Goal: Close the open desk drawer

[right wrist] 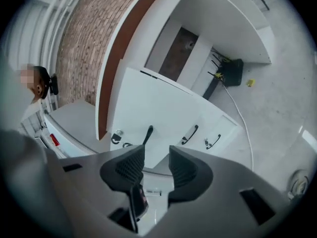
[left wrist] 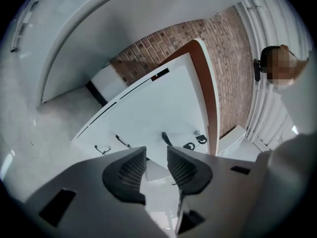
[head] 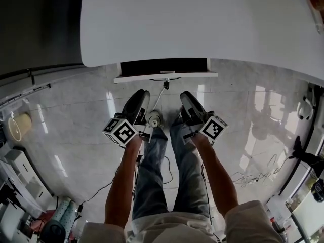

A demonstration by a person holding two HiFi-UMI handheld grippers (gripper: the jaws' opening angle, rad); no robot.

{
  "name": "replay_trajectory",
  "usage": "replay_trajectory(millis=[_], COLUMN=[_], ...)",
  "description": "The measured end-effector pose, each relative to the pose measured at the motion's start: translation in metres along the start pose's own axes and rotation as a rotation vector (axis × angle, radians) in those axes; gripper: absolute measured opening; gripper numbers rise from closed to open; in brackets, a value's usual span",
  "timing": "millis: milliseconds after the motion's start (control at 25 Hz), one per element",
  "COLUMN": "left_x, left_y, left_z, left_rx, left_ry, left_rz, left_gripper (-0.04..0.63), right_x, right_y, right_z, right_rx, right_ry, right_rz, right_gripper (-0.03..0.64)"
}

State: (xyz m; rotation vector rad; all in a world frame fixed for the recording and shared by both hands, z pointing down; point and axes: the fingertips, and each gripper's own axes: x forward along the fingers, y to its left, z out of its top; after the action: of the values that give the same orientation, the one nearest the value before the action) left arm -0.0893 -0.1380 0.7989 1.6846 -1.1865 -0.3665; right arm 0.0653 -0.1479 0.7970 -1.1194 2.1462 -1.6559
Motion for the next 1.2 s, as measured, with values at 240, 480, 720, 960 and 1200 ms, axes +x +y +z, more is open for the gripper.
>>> replay_trajectory(millis=[240, 480, 720, 960, 1200], left_x=[0.028, 0.036, 0.037, 0.038, 0.048], left_y=[-0.003, -0.015, -0.022, -0.022, -0.025], left_z=[0.015, 0.022, 0.023, 0.022, 0.04], left_rx=[0.085, 0.111, 0.12, 0.14, 0.149], left_ry=[0.031, 0.048, 0.04, 0.05, 0.026], left_rz=[-0.008, -0.028, -0.047, -0.042, -0.025], left_gripper=[0.126, 0.121, 0.063, 0.064, 0.066], right_x=[0.034, 0.051, 0.054, 0.054, 0.069], right_y=[0.001, 0.016, 0.025, 0.025, 0.035], right_z=[0.015, 0.026, 0.029, 0.03, 0.043], right_rx=[-0.057, -0.073, -0.081, -0.086, -0.107], right_ry=[0.016, 0.019, 0.009, 0.011, -0.001], right_rz=[0.023, 0.058, 0.098, 0.086, 0.082], right_gripper=[0.158, 0.141, 0.072, 0.074, 0.074])
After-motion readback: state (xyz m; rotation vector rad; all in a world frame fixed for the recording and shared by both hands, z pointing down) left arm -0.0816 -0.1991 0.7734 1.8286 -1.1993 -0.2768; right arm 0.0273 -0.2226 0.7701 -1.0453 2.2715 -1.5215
